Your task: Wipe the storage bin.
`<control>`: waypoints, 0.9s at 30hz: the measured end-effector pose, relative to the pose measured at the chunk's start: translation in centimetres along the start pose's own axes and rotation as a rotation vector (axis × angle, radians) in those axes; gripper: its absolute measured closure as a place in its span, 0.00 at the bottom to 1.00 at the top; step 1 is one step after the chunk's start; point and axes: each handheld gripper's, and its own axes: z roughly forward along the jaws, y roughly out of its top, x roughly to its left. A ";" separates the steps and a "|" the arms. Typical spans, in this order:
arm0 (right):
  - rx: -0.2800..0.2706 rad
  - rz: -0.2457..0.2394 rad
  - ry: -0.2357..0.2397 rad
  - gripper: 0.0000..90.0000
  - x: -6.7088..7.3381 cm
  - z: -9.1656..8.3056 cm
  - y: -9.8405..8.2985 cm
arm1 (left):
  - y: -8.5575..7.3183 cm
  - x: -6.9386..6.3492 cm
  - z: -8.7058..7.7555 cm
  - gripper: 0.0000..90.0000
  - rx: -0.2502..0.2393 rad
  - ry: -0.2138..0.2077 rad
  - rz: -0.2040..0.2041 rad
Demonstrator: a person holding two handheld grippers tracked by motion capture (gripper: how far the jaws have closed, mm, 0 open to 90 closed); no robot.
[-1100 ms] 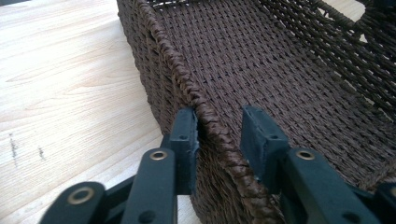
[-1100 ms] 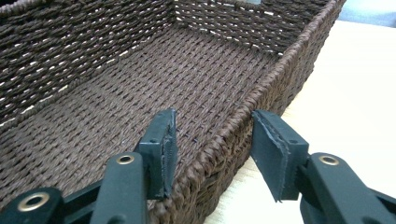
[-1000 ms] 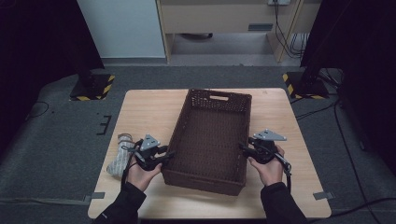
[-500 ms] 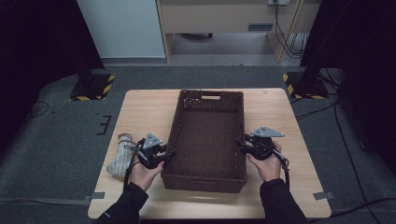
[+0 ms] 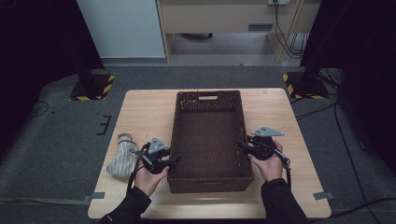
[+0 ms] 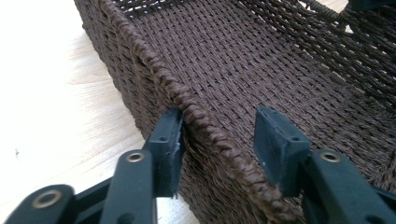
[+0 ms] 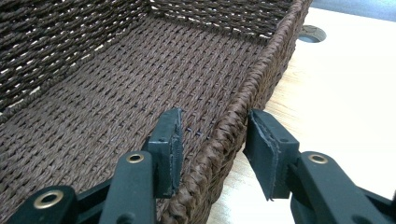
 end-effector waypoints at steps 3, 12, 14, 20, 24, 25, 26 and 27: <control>-0.001 0.002 -0.002 0.65 0.1 0.0 0.0 | 0.3 0.3 -0.6 0.49 -0.033 0.006 -0.007; 0.005 -0.005 -0.043 0.72 0.5 -0.3 0.0 | 0.5 3.3 -3.3 0.39 -0.114 0.065 -0.057; 0.005 0.002 -0.041 0.72 0.5 -0.4 0.0 | 0.3 4.3 -4.0 0.37 -0.123 0.086 -0.076; 0.014 0.011 -0.067 0.74 1.0 -1.0 -0.3 | -1.1 7.0 -5.6 0.34 -0.108 0.152 -0.110; 0.018 -0.001 -0.072 0.73 1.1 -1.2 -0.4 | -2.4 8.5 -6.2 0.32 -0.081 0.193 -0.118; 0.016 0.001 -0.067 0.72 1.1 -1.2 -0.4 | -2.7 8.9 -6.4 0.32 -0.073 0.206 -0.120; 0.016 -0.002 -0.061 0.72 1.0 -1.2 -0.4 | -3.0 9.2 -6.5 0.32 -0.063 0.220 -0.120; 0.016 -0.001 -0.060 0.72 1.0 -1.2 -0.4 | -3.2 9.6 -6.6 0.31 -0.056 0.231 -0.128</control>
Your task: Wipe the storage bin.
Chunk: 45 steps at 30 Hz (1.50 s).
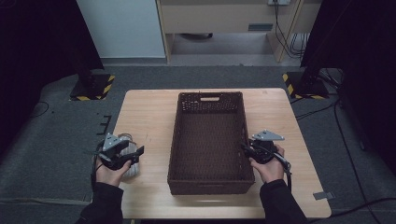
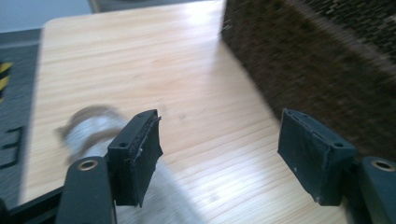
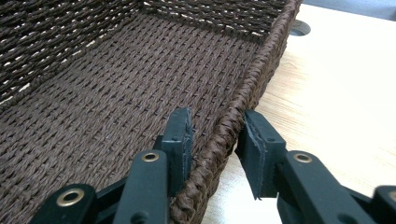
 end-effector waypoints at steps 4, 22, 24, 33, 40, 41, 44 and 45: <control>0.003 -0.008 0.005 0.70 -0.1 0.0 0.0 | -0.8 1.6 0.0 0.31 0.032 0.039 -0.027; 0.016 0.010 0.027 0.64 -0.3 0.2 0.0 | -3.3 3.4 2.8 0.39 0.184 0.083 -0.031; 0.018 0.012 0.031 0.64 -0.3 0.3 0.0 | -3.5 3.5 3.2 0.44 0.212 0.084 -0.021; 0.023 0.034 0.051 0.62 -0.6 0.4 0.0 | -3.6 3.8 3.6 0.65 0.231 0.068 -0.039; 0.039 0.039 0.066 0.62 -0.8 0.5 0.0 | -2.3 2.9 2.7 0.68 0.165 0.022 -0.045; 0.042 0.041 0.068 0.62 -0.8 0.5 0.1 | -2.0 2.7 2.7 0.68 0.149 0.017 -0.042; 0.041 0.052 0.074 0.62 -0.8 0.5 0.0 | -1.2 2.3 2.6 0.68 0.119 0.001 -0.033; 0.041 0.053 0.075 0.62 -0.8 0.5 0.0 | -0.8 2.1 2.7 0.68 0.115 -0.007 -0.032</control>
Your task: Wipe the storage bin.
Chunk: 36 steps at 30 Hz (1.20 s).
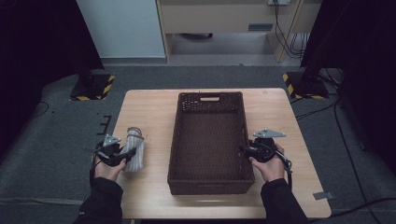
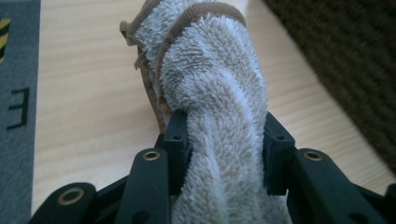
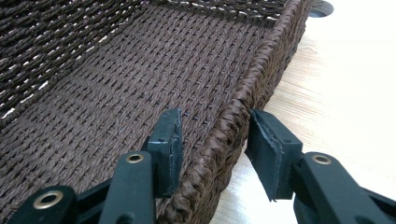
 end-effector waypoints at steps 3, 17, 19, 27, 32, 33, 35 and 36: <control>-0.003 0.003 -0.001 0.62 0.0 0.0 0.0 | 1.1 -0.5 0.2 0.68 -0.024 -0.019 0.009; 0.005 -0.023 -0.023 0.65 0.2 -0.1 0.1 | 4.6 -2.0 3.2 0.68 -0.032 -0.070 0.050; 0.005 -0.025 -0.021 0.65 0.2 -0.1 0.1 | 5.0 -2.2 3.7 0.68 -0.030 -0.075 0.053; -0.005 -0.029 -0.021 0.65 0.2 -0.1 0.0 | 7.1 -2.7 6.0 0.68 -0.045 -0.079 0.054; -0.006 -0.032 -0.021 0.65 0.2 -0.1 0.0 | 8.6 -2.9 8.5 0.68 -0.045 -0.077 0.051; -0.006 -0.033 -0.021 0.65 0.2 -0.1 0.0 | 8.9 -2.9 9.0 0.68 -0.041 -0.077 0.050; -0.006 -0.033 -0.022 0.65 0.2 -0.1 0.0 | 9.2 -2.9 9.4 0.68 -0.039 -0.074 0.057; -0.008 -0.032 -0.021 0.65 0.3 -0.1 0.0 | 9.4 -3.0 9.7 0.68 -0.045 -0.074 0.061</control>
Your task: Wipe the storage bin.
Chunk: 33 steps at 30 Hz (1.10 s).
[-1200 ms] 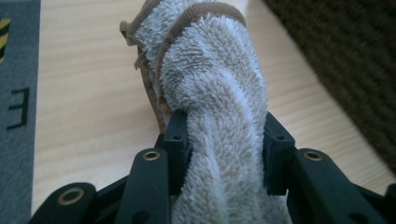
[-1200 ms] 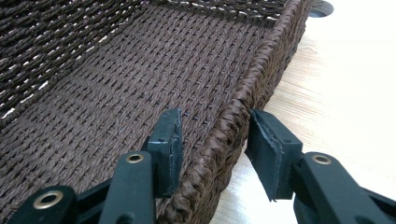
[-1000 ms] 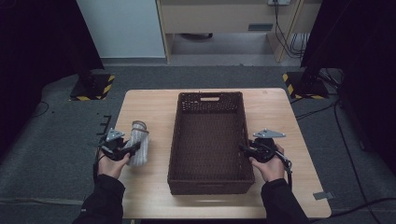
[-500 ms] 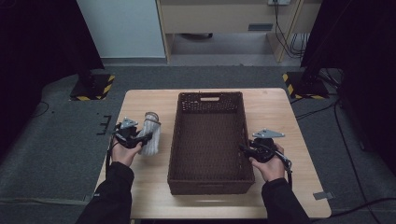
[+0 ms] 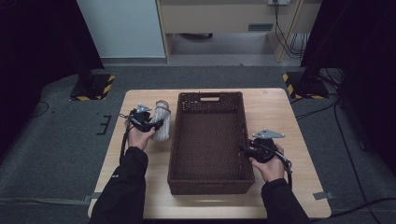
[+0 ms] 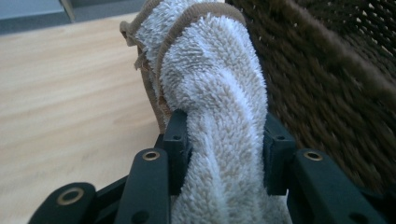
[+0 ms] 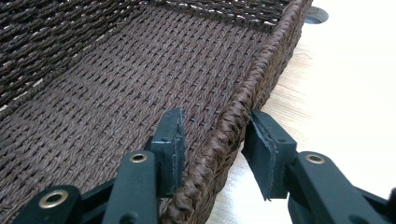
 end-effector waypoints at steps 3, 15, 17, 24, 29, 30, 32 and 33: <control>-0.007 0.012 0.002 0.65 0.0 0.0 -0.1 | 1.1 -0.3 1.6 0.68 0.012 0.001 0.022; -0.005 -0.001 0.006 0.64 -0.1 0.0 0.0 | 1.9 -0.6 5.8 0.68 0.015 -0.032 0.015; -0.006 0.000 0.007 0.64 -0.1 0.0 0.0 | 1.2 -0.6 7.1 0.68 0.039 -0.032 0.004; -0.009 0.008 0.007 0.64 0.0 0.0 -0.1 | 0.1 -0.3 8.3 0.69 0.072 -0.059 -0.025; -0.011 0.009 0.006 0.64 0.0 0.0 -0.1 | 0.7 -0.3 6.8 0.71 0.005 -0.094 -0.061; -0.010 0.007 0.005 0.64 0.0 0.0 -0.1 | 1.5 -0.5 5.7 0.71 -0.046 -0.107 -0.049; -0.009 0.009 0.005 0.64 0.0 0.0 -0.1 | 2.5 -0.7 4.5 0.71 -0.089 -0.126 -0.040; -0.007 -0.001 0.003 0.65 0.0 0.0 -0.1 | 3.0 -0.8 4.1 0.71 -0.101 -0.121 -0.024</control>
